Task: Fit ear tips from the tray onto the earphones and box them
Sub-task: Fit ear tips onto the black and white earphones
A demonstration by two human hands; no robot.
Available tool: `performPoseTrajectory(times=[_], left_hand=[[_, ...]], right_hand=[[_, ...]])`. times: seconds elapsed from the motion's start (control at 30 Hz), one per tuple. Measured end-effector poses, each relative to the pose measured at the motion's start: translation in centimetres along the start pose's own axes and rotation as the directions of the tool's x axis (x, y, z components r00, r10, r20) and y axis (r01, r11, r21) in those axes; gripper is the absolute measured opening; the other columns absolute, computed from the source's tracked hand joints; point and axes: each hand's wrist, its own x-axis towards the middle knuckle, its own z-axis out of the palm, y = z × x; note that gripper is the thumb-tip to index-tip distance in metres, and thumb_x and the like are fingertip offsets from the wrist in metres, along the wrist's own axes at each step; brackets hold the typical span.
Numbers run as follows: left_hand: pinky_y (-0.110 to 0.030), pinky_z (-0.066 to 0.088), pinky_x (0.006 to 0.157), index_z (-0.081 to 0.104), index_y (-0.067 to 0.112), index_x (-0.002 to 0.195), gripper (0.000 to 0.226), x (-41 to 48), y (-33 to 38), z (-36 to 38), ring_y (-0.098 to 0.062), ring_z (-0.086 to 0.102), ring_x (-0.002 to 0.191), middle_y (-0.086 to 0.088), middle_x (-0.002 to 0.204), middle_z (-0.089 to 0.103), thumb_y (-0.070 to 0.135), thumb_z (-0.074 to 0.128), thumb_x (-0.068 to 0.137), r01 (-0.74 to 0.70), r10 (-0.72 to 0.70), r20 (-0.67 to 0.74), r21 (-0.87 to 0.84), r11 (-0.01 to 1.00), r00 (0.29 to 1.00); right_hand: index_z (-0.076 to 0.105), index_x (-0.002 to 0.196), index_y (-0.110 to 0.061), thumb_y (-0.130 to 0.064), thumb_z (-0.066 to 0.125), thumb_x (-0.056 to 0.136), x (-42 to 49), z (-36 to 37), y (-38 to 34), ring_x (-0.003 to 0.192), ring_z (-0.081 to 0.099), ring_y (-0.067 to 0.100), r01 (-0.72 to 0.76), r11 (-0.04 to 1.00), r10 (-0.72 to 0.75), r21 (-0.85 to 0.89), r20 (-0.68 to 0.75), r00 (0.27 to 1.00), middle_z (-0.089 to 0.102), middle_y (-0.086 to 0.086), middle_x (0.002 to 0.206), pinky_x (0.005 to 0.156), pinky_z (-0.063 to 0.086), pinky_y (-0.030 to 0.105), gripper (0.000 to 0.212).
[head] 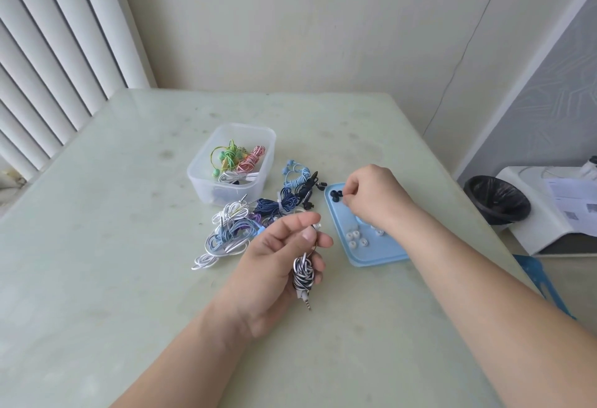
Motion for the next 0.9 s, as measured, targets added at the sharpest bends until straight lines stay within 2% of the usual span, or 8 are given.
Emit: performPoseTrajectory(times=[0.13, 0.23, 0.33, 0.47, 0.57, 0.67, 0.73, 0.9], left_hand=[[-0.032, 0.05, 0.061, 0.072, 0.016, 0.113, 0.023, -0.3, 0.0, -0.1, -0.019, 0.061, 0.062, -0.014, 0.095, 0.07, 0.014, 0.066, 0.09, -0.003, 0.003, 0.009, 0.003, 1.0, 1.0], [-0.032, 0.05, 0.06, 0.067, 0.013, 0.121, 0.031, -0.6, 0.2, -0.1, -0.018, 0.063, 0.063, -0.014, 0.098, 0.072, 0.014, 0.066, 0.09, -0.019, 0.019, 0.004, 0.014, 1.0, 1.0], [-0.03, 0.051, 0.061, 0.059, 0.009, 0.127, 0.038, -0.7, 0.4, 0.0, -0.018, 0.067, 0.066, -0.014, 0.106, 0.075, 0.015, 0.066, 0.09, -0.03, 0.03, -0.017, 0.03, 0.999, 0.999], [-0.035, 0.047, 0.068, 0.063, 0.008, 0.115, 0.026, -0.7, 0.4, -0.1, -0.02, 0.07, 0.075, -0.017, 0.111, 0.076, 0.017, 0.068, 0.091, -0.071, 0.074, -0.032, 0.064, 0.995, 0.997], [-0.035, 0.049, 0.07, 0.069, 0.009, 0.111, 0.023, -0.7, 0.1, -0.1, -0.019, 0.067, 0.077, -0.013, 0.104, 0.075, 0.018, 0.07, 0.091, -0.128, 0.135, -0.063, 0.11, 0.986, 0.989], [-0.034, 0.051, 0.069, 0.07, 0.005, 0.114, 0.025, -0.7, -0.1, -0.3, -0.018, 0.065, 0.073, -0.011, 0.098, 0.074, 0.017, 0.07, 0.092, -0.167, 0.184, -0.108, 0.152, 0.974, 0.977], [-0.034, 0.051, 0.069, 0.071, 0.005, 0.112, 0.023, -0.6, -0.1, -0.6, -0.019, 0.066, 0.072, -0.009, 0.096, 0.074, 0.017, 0.071, 0.092, -0.188, 0.214, -0.142, 0.176, 0.966, 0.966], [-0.032, 0.053, 0.069, 0.07, 0.003, 0.111, 0.025, -0.4, -0.3, -0.8, -0.021, 0.067, 0.075, -0.009, 0.09, 0.074, 0.016, 0.073, 0.09, -0.234, 0.272, -0.137, 0.242, 0.942, 0.953]], right_hand=[[0.065, 0.075, -0.026, -0.005, 0.064, 0.083, 0.4, -0.1, 0.3, 0.078, 0.068, 0.019, -0.006, 1.0, 0.006, -0.003, -0.009, 1.0, 0.069, -0.003, 0.091, 0.074, 0.059, 0.032, 0.023], [0.069, 0.083, -0.026, -0.004, 0.067, 0.084, 0.2, -0.7, 0.0, 0.084, 0.069, 0.02, -0.006, 1.0, 0.006, 0.012, -0.021, 1.0, 0.071, 0.0, 0.099, 0.079, 0.058, 0.031, 0.023], [0.077, 0.087, -0.019, -0.01, 0.072, 0.087, -1.9, -2.4, -1.1, 0.079, 0.071, 0.015, 0.057, 0.975, -0.044, 0.214, -0.068, 0.997, 0.075, -0.003, 0.086, 0.071, 0.055, 0.024, 0.01], [0.076, 0.092, -0.011, -0.005, 0.075, 0.089, -6.8, -3.3, -2.9, 0.06, 0.069, 0.016, 0.047, 0.696, -0.075, 0.716, 0.008, 0.997, 0.076, 0.009, 0.077, 0.049, 0.048, 0.025, 0.006], [0.074, 0.095, -0.001, 0.004, 0.076, 0.084, -9.1, -1.9, -3.3, 0.057, 0.065, 0.018, -0.075, 0.444, -0.069, 0.893, 0.117, 0.991, 0.073, 0.015, 0.074, 0.05, 0.049, 0.026, 0.012], [0.072, 0.094, 0.001, 0.002, 0.075, 0.076, -10.2, -0.6, -3.4, 0.061, 0.066, 0.02, -0.183, 0.216, -0.074, 0.959, 0.203, 0.976, 0.072, 0.015, 0.074, 0.051, 0.05, 0.026, 0.018], [0.071, 0.093, 0.0, -0.003, 0.073, 0.073, -10.5, 0.0, -3.3, 0.06, 0.065, 0.019, -0.21, 0.159, -0.09, 0.965, 0.226, 0.97, 0.073, 0.017, 0.077, 0.05, 0.05, 0.026, 0.02], [0.076, 0.081, -0.007, -0.006, 0.071, 0.075, -10.4, 0.9, -2.8, 0.061, 0.063, 0.02, -0.207, 0.133, -0.141, 0.969, 0.225, 0.964, 0.07, 0.018, 0.077, 0.054, 0.052, 0.027, 0.007]])
